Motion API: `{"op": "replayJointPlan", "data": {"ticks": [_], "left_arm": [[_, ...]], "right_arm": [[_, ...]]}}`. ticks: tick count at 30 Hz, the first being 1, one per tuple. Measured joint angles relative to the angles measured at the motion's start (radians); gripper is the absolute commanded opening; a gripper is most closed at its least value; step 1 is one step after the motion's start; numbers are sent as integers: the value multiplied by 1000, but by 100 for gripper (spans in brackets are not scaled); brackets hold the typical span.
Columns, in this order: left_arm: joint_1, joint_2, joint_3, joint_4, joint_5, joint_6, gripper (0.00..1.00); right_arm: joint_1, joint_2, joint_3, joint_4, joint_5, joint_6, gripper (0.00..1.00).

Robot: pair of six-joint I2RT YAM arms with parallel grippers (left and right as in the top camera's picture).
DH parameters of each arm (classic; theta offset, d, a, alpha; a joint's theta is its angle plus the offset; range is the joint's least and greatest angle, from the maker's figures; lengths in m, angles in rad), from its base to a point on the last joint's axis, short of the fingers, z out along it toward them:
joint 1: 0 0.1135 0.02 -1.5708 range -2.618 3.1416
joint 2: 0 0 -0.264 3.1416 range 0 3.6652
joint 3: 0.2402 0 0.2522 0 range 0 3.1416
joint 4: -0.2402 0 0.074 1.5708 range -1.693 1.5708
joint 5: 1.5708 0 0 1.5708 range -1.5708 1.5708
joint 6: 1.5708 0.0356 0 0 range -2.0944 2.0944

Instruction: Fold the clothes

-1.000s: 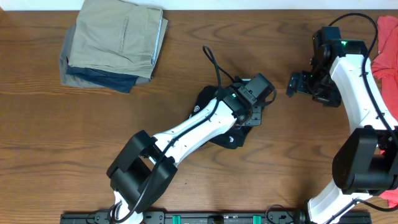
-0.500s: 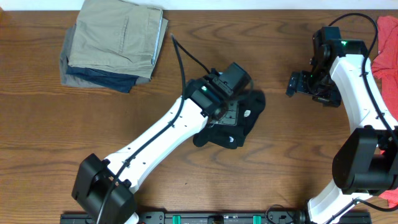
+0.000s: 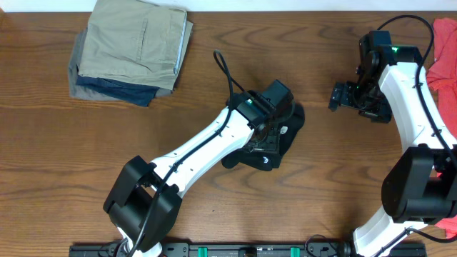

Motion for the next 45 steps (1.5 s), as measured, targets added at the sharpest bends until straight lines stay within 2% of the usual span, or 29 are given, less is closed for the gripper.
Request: {"op": "replayJointPlan", "data": {"ticks": [4, 12, 19, 36, 45], "left_arm": [[-5, 0, 0, 0, 6, -108, 66], [-14, 0, 0, 23, 21, -449, 73], [-14, 0, -1, 99, 41, -596, 73], [-67, 0, -2, 109, 89, -721, 73], [-64, 1, -2, 117, 32, -767, 73]], "right_arm": [[0, 0, 0, 0, 0, 0, 99], [0, 0, 0, 0, 0, 0, 99], [0, 0, 0, 0, 0, 0, 99], [0, 0, 0, 0, 0, 0, 99], [0, 0, 0, 0, 0, 0, 99]]}}
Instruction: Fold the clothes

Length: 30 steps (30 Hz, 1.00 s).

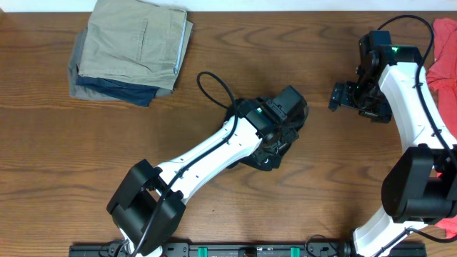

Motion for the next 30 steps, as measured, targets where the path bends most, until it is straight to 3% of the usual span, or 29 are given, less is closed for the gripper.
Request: {"op": "replayJointPlan", "data": {"ticks": [10, 13, 22, 26, 30], "left_arm": [[0, 95, -3, 33, -22, -18, 72], [0, 98, -5, 36, -23, -20, 67], [0, 98, -5, 37, -23, -14, 33], [0, 98, -5, 37, -23, 13, 6], [0, 98, -5, 36, -23, 64, 6]], "right_arm": [[0, 0, 0, 0, 0, 0, 99], [0, 0, 0, 0, 0, 0, 99], [0, 0, 0, 0, 0, 0, 99], [0, 0, 0, 0, 0, 0, 99], [0, 0, 0, 0, 0, 0, 99]]}}
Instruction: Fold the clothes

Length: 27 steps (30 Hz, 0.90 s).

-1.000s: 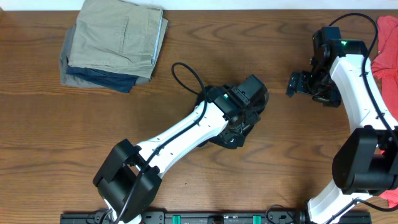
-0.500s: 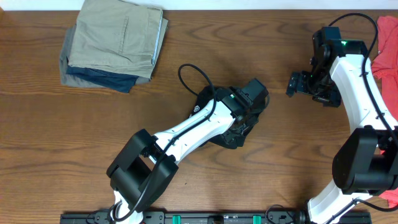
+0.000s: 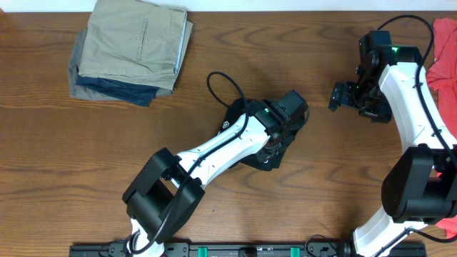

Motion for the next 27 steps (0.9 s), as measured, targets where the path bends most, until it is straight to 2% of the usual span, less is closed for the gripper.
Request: {"op": "replayJointPlan", "data": {"ticks": [9, 14, 20, 27], "left_arm": [[0, -74, -2, -30, -3, 74, 6], [0, -141, -2, -114, -2, 100, 6], [-9, -127, -3, -173, 0, 107, 6], [-53, -108, -52, -143, 1, 107, 7]], "right_arm": [[0, 0, 0, 0, 0, 0, 99], [0, 0, 0, -1, 0, 0, 99], [0, 0, 0, 0, 0, 0, 99], [0, 0, 0, 0, 0, 0, 99]]}}
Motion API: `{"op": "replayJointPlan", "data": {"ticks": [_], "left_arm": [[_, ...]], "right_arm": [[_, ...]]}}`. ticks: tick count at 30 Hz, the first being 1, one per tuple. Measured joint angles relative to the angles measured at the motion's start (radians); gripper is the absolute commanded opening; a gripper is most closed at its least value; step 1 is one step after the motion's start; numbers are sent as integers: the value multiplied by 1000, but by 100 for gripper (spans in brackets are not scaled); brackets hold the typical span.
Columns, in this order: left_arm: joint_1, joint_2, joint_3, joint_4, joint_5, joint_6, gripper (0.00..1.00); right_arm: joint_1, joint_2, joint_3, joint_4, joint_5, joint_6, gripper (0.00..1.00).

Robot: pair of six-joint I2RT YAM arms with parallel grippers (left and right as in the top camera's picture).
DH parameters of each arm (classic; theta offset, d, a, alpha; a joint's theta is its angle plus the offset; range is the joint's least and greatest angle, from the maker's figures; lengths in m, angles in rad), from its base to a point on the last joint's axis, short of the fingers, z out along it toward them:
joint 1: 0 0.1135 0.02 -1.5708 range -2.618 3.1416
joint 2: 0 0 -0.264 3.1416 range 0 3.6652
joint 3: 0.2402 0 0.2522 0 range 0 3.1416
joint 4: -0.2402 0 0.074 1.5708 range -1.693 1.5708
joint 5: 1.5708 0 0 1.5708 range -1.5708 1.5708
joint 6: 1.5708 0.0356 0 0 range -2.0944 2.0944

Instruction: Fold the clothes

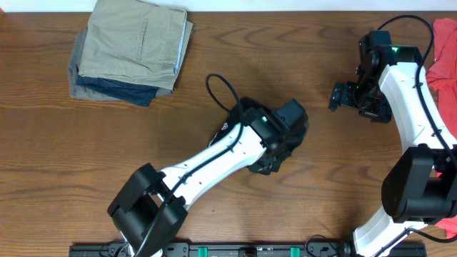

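Observation:
A black garment (269, 166) lies bunched at the middle of the table, mostly hidden under my left arm. My left gripper (288, 131) points down onto it. The wrist covers its fingers, so whether they are open or shut does not show. A stack of folded clothes (132, 48), khaki on top of blue and grey, sits at the far left. A red garment (446, 50) lies at the right edge. My right gripper (335, 97) hovers over bare wood right of the black garment, open and holding nothing.
The wooden table (86, 157) spreads left and front of the black garment. The left arm's black cable (218, 89) loops up above the wrist. The right arm (410, 93) stands along the right side, next to the red garment.
My left wrist has shifted slightly down and left over the black garment, and its cable loop has moved with it. Less black cloth shows around the wrist. The right arm has not moved.
At first the black garment spread wider under my left wrist, from lower left to upper right. At each later moment the wrist stood a little differently over it and the cloth looked smaller. Now it is a compact bundle. The right arm, stack and red garment stayed still.

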Motion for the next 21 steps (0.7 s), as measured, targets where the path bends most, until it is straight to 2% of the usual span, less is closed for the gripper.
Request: {"op": "replayJointPlan", "data": {"ticks": [14, 16, 17, 18, 21], "left_arm": [[-5, 5, -161, 52, 0, -8, 8], [-5, 5, -166, 52, -1, -7, 17], [-5, 5, -170, 51, -1, -7, 28], [-5, 5, -174, 51, -2, -9, 32], [-5, 5, -183, 47, -3, -7, 38]], "right_arm": [[0, 0, 0, 0, 0, 0, 99], [0, 0, 0, 0, 0, 0, 99], [0, 0, 0, 0, 0, 0, 99], [0, 0, 0, 0, 0, 0, 99], [0, 0, 0, 0, 0, 0, 99]]}}
